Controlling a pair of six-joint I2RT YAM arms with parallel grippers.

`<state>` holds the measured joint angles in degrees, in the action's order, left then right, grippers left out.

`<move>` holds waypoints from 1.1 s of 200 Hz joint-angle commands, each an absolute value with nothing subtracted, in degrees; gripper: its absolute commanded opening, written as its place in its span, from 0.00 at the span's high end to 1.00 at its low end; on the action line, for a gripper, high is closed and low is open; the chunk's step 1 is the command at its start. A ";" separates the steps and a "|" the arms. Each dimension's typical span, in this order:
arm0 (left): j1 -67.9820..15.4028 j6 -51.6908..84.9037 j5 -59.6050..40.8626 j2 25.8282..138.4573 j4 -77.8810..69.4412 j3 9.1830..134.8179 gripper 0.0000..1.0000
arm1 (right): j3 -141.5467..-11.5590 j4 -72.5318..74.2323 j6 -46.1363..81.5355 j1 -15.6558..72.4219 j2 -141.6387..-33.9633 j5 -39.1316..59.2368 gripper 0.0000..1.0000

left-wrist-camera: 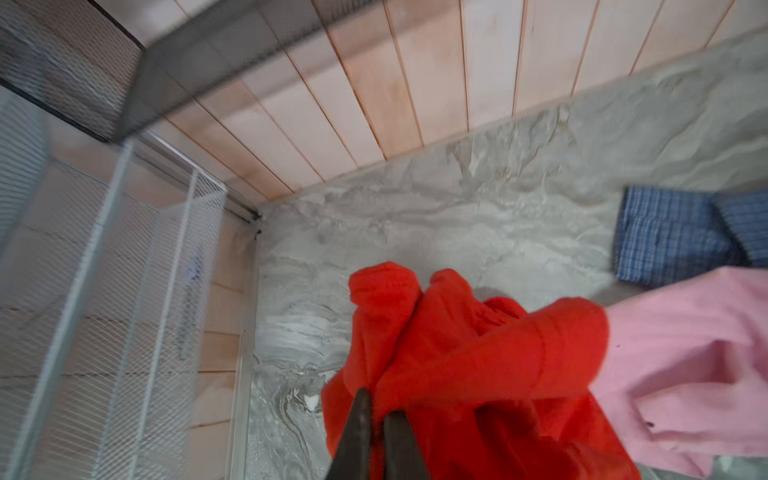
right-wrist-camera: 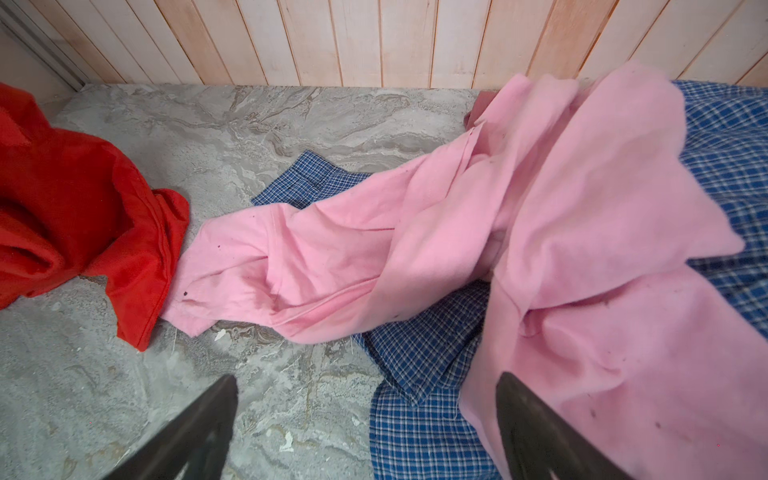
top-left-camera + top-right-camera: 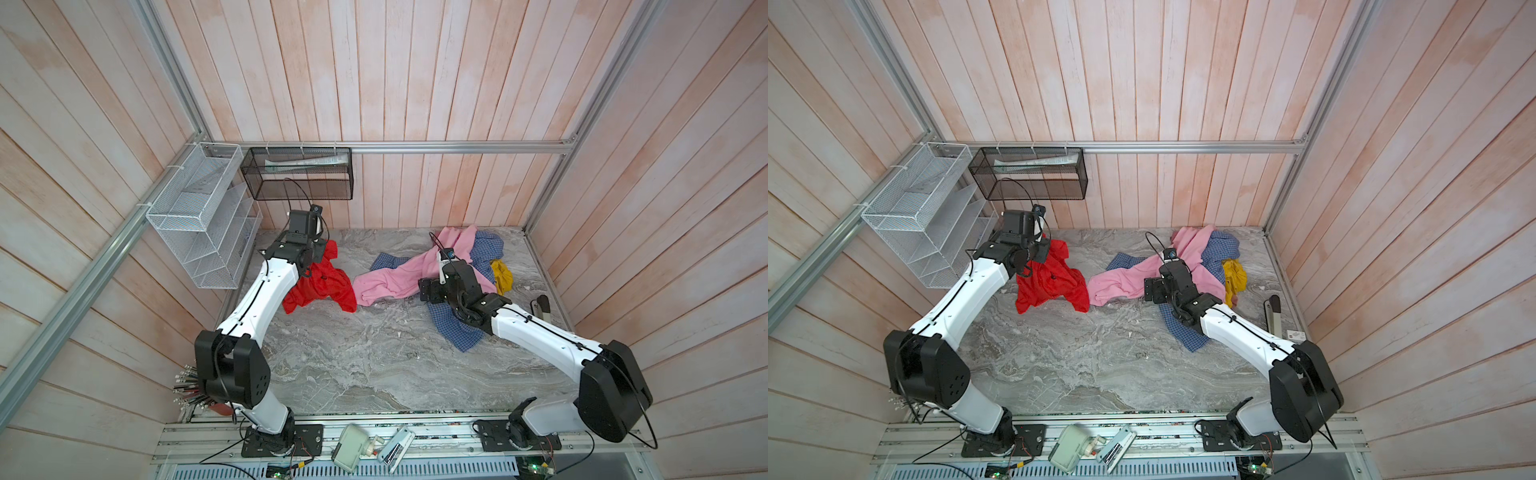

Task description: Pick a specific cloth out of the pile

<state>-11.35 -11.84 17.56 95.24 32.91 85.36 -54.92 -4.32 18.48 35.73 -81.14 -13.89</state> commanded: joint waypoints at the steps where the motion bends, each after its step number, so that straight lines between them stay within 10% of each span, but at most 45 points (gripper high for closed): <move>1: -11.39 -9.09 15.89 95.76 29.49 85.50 1.00 | -55.13 -4.22 19.49 35.44 -80.95 -13.71 0.03; 90: -18.41 -2.87 9.63 104.29 35.40 76.48 1.00 | -54.31 -4.82 20.37 35.51 -80.86 -13.26 0.03; 153: -18.61 -3.59 3.97 104.13 37.44 73.31 0.45 | -54.06 -5.61 20.65 35.55 -81.46 -12.84 0.03; 220: -21.27 -4.35 4.99 107.09 37.60 73.82 0.25 | -54.99 -6.97 20.08 35.56 -82.08 -13.43 0.03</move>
<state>-19.46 -4.03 3.88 104.77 36.64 73.95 -54.52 -4.84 19.92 35.73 -81.28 -13.43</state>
